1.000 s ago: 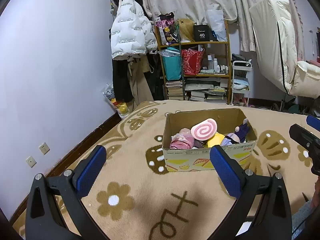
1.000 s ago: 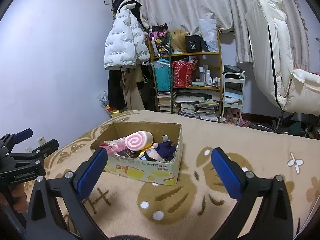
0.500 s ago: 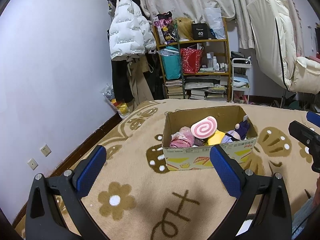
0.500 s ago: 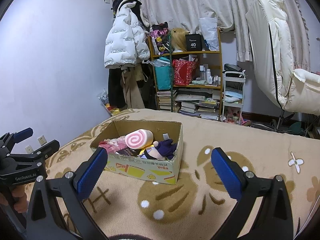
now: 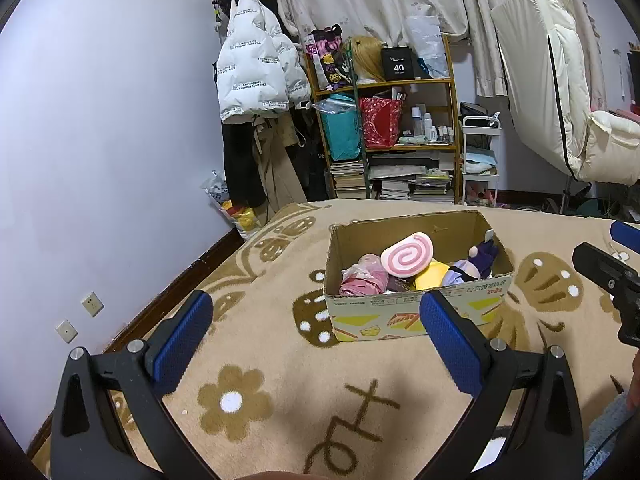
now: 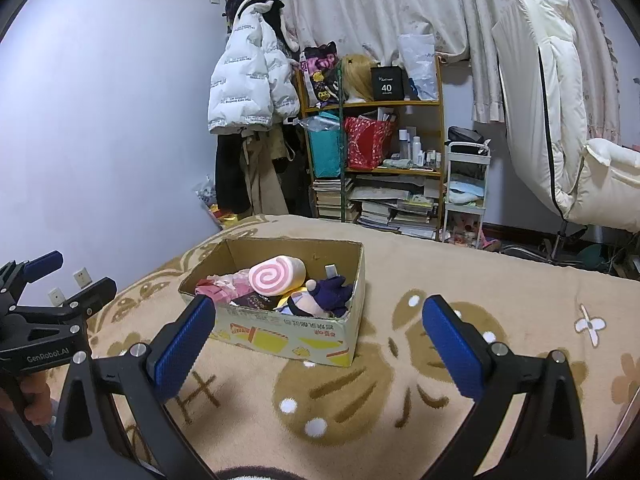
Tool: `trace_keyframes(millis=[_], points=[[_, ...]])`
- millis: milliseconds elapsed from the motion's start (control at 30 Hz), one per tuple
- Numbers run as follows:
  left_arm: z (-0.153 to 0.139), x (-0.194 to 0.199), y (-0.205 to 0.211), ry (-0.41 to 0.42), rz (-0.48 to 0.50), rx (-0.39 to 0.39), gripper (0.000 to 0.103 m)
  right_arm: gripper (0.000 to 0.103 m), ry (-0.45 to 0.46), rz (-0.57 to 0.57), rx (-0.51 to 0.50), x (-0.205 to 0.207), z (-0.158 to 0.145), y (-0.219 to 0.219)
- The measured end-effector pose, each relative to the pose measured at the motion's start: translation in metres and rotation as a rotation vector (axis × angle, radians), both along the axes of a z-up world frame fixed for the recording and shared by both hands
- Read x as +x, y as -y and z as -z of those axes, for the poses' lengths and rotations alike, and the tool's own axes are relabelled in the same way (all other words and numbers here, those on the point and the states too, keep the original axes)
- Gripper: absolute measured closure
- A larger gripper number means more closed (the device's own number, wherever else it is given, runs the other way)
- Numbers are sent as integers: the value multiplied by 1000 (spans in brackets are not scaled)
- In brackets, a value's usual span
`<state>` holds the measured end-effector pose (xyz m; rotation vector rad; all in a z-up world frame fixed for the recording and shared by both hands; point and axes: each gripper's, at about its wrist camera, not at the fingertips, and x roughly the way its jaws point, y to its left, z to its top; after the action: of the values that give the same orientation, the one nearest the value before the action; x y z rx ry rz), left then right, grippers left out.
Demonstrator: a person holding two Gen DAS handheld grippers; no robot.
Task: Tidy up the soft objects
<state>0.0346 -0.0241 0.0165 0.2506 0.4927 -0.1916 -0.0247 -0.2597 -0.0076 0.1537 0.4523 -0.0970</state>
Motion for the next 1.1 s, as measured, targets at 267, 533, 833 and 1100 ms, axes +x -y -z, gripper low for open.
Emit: trace_keyframes(millis=[267, 533, 833, 1100], points=[[0, 0, 0, -1, 0, -4, 1, 0, -2, 2, 0, 0, 1, 1], [-1, -1, -1, -1, -1, -4, 1, 0, -2, 2, -1, 0, 1, 1], [-1, -1, 0, -3, 0, -4, 1, 0, -2, 1, -3, -1, 1, 2], [0, -3, 2, -4, 0, -1, 1, 0, -2, 1, -3, 0, 1, 2]])
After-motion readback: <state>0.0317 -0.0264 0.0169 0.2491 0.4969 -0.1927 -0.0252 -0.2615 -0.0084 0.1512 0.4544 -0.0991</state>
